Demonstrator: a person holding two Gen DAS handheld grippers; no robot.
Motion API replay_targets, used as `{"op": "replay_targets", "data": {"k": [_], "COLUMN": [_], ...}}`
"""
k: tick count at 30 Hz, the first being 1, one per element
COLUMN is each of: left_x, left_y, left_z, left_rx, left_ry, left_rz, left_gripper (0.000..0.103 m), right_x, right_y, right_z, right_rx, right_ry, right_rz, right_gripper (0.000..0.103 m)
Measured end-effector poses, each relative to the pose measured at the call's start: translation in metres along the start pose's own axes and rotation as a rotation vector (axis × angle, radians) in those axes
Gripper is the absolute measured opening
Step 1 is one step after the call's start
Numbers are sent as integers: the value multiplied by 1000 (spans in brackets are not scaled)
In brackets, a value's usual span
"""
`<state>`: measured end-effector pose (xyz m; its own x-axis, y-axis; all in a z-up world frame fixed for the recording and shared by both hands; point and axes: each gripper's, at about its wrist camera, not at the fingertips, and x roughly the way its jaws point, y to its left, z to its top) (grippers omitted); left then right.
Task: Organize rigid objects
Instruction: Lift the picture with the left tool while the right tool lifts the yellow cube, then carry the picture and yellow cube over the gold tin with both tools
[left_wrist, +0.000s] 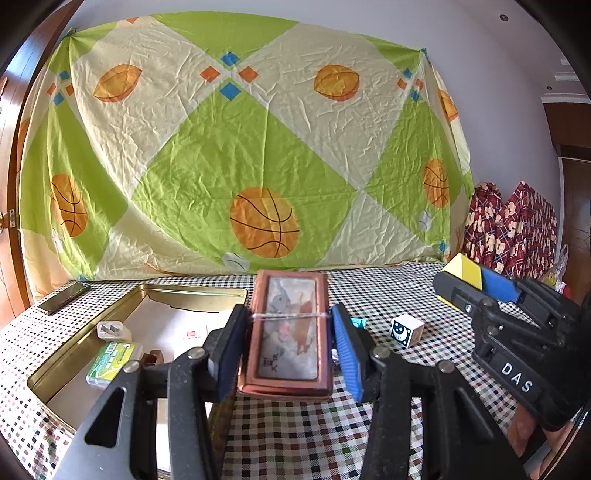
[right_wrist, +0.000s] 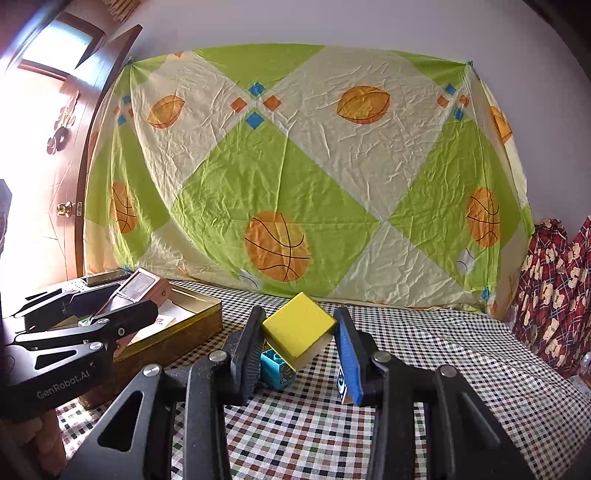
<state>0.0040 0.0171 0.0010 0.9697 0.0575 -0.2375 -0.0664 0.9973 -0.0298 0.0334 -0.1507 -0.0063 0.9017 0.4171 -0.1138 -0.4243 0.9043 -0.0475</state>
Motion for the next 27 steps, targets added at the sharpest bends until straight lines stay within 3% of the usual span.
{"op": "replay_targets", "data": {"k": [27], "left_x": [-12], "left_y": [54], "left_z": [-4], "left_rx": [-74], "left_ry": [4], "left_rz": [53], "left_gripper": [46], "right_x": [10], "right_y": [77], "right_z": [7], "right_rx": [-85], "right_ry": [12], "right_rz": [140], "right_gripper": [41]}}
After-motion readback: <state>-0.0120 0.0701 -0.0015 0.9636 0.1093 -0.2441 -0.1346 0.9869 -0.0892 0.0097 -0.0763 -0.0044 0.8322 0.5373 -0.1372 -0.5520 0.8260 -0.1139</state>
